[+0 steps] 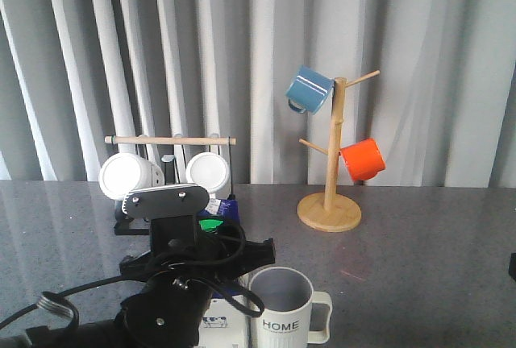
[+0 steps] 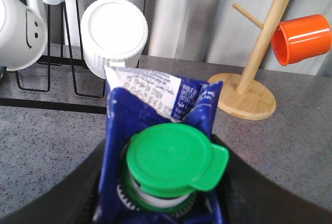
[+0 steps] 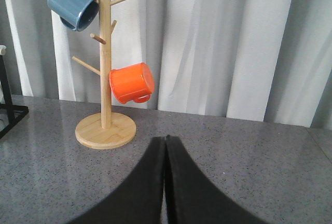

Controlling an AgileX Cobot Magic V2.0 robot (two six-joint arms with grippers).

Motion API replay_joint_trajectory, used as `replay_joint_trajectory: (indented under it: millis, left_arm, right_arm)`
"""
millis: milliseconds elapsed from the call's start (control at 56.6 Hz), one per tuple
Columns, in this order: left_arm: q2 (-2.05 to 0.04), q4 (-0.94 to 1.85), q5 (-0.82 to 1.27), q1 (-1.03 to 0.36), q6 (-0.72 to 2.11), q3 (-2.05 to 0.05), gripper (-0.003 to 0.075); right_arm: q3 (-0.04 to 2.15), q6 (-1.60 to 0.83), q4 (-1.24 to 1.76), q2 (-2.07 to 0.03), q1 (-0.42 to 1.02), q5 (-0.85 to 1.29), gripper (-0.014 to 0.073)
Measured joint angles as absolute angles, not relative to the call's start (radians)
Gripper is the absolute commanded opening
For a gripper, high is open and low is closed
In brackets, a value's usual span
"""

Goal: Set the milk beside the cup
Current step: 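Lift and carry the milk carton toward the white mug with the left gripper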

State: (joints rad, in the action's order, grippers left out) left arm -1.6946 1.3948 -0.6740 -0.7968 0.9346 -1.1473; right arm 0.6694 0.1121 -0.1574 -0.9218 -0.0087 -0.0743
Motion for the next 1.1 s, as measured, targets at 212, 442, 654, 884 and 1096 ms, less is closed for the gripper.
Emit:
replay_joint_trajectory:
  millis: [212, 442, 654, 884, 1096]
  left_arm:
    - [-1.711, 1.386, -0.684, -0.797, 0.935, -1.149, 0.0108]
    - [-1.720, 1.373, -0.689, -0.798, 0.935, -1.154, 0.0108]
    - [-1.720, 1.372, -0.689, -0.798, 0.935, -1.154, 0.0108]
    - [-1.720, 1.369, -0.678, -0.798, 0.935, -1.154, 0.0109]
    - [-1.720, 1.372, -0.667, -0.798, 0.937, -1.154, 0.0125]
  right_arm:
    - [0.669, 0.112, -0.157, -0.922, -0.009, -0.074, -0.0008]
    - [0.669, 0.112, -0.157, -0.922, -0.009, -0.074, -0.0008]
    - [0.669, 0.112, -0.157, -0.922, -0.009, -0.074, -0.0008]
    - [0.669, 0.112, -0.157, -0.922, -0.009, -0.074, -0.0008]
    - [0.669, 0.112, -0.157, -0.922, -0.009, -0.074, -0.0008]
